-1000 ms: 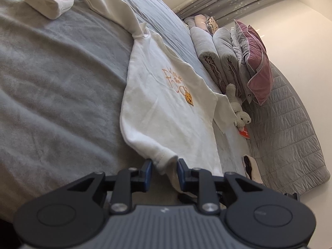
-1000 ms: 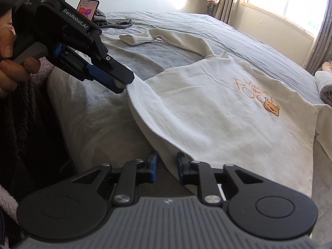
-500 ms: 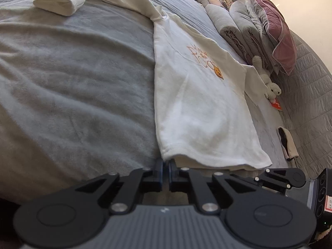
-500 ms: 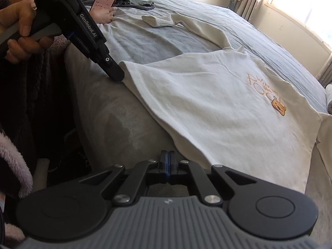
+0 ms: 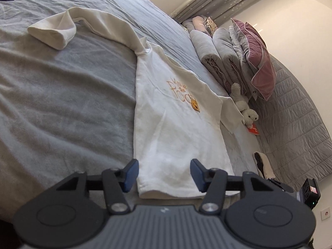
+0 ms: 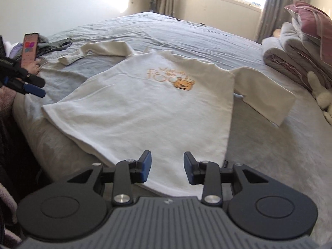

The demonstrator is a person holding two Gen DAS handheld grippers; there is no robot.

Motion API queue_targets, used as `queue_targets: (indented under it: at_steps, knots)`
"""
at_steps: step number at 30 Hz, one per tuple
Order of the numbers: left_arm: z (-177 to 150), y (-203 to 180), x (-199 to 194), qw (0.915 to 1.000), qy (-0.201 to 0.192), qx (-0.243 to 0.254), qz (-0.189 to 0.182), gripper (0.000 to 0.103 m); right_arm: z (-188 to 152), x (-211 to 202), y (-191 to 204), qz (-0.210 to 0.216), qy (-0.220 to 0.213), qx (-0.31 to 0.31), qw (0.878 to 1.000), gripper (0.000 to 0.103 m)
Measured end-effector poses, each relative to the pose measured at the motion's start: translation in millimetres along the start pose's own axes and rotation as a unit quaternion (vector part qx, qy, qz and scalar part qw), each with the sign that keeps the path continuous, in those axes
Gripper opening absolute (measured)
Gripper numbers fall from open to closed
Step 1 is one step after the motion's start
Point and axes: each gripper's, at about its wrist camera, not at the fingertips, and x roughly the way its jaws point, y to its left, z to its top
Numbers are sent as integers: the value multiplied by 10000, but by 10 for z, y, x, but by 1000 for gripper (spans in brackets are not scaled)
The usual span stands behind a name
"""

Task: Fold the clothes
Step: 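Open both grippers and move them toward the sweatshirt collar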

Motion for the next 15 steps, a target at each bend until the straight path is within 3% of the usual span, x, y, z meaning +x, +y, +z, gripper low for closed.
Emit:
queue_targets:
  at_steps: [3,6,8,11,15]
  knots:
    - [11,-87,171,9994,214,271,-33,30,-84,89,-240,-14,177,514,9985,36]
    - [-71,-127,384,9949,746,578,341,29,-167,210,-360,-7,498,800,9956,34]
    - [-156,-114,453,9911,957,749,551,21,-193,285,-398,-42,815,932,9923,32]
    - [-161,-93,404,9894,1100,753,583,16,-231,398,-455,-94,1293,1125,9852,25]
    - [-187,-12,339,9878,1381,542,468,16,-213,362,-445,-121,1420,1022,9845,25]
